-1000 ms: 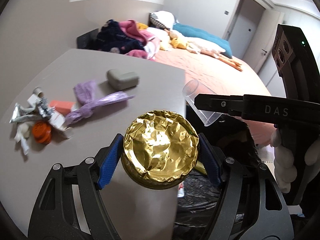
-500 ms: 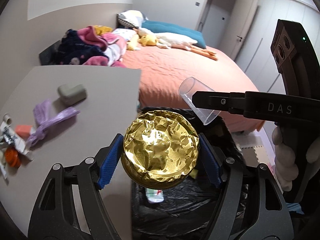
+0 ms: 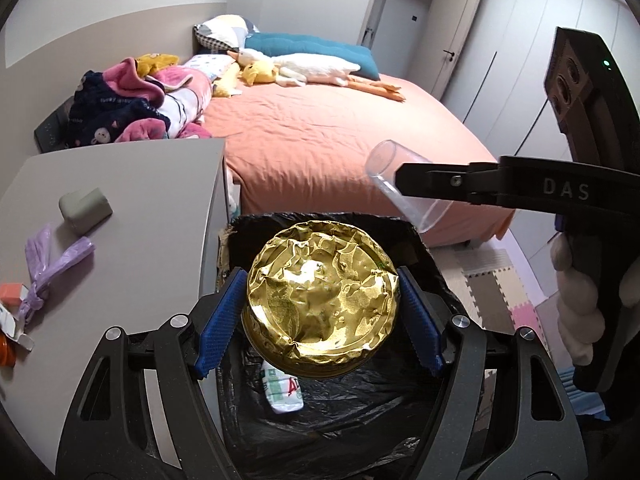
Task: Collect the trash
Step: 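Move tin and cup over the bin and open both tools, then move both tools back over the remaining trash on the table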
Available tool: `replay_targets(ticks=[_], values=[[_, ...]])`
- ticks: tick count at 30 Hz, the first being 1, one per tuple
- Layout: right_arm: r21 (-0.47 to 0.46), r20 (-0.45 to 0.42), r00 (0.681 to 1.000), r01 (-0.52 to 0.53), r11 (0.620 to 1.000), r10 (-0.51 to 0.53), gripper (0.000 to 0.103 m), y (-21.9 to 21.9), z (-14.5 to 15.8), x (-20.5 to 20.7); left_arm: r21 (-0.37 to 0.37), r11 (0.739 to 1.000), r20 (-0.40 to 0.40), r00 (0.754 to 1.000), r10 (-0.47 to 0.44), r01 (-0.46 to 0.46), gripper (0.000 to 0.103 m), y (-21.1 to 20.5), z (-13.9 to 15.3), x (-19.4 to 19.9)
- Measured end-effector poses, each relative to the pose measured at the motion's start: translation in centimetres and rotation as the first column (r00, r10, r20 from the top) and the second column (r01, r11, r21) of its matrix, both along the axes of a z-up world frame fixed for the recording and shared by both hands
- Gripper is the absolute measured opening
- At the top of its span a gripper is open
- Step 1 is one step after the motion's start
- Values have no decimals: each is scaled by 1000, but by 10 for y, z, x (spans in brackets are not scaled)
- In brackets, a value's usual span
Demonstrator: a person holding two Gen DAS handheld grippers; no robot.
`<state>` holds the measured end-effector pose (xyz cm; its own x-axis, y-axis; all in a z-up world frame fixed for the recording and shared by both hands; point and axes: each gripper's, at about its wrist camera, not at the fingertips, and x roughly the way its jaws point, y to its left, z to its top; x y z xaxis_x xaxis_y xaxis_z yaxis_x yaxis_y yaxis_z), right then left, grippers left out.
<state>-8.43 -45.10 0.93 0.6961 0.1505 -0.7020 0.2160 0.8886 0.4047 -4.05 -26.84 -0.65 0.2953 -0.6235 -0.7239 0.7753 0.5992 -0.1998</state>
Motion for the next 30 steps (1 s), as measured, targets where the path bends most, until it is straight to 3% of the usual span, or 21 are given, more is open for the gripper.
replay_targets(ticks=[1,2,3,5,14,30], values=[[0,-1,1000,6,1000,-6,44,-2,-1,-2,11,1000,-19,1000,3,-2,80,-2,-3,2],[2,-1,1000,11,1000,-11,52,-5,-1,-3,23,1000,-33,999,4,-4,96,-3,-6,4],[0,-1,1000,20,1000,-20,66,-6,-1,-4,43,999,-42,999,15,-14,97,-5,-8,5],[-43,9,996,90,995,-89,78,-10,2,-10,57,998,-42,999,33,-31,97,-8,-11,6],[-28,18,994,107,994,-106,79,-19,1,-9,44,996,-41,996,81,-79,97,0,-9,11],[-41,12,1000,-19,999,20,79,24,0,16,37,983,-37,982,183,-181,97,39,-7,20]])
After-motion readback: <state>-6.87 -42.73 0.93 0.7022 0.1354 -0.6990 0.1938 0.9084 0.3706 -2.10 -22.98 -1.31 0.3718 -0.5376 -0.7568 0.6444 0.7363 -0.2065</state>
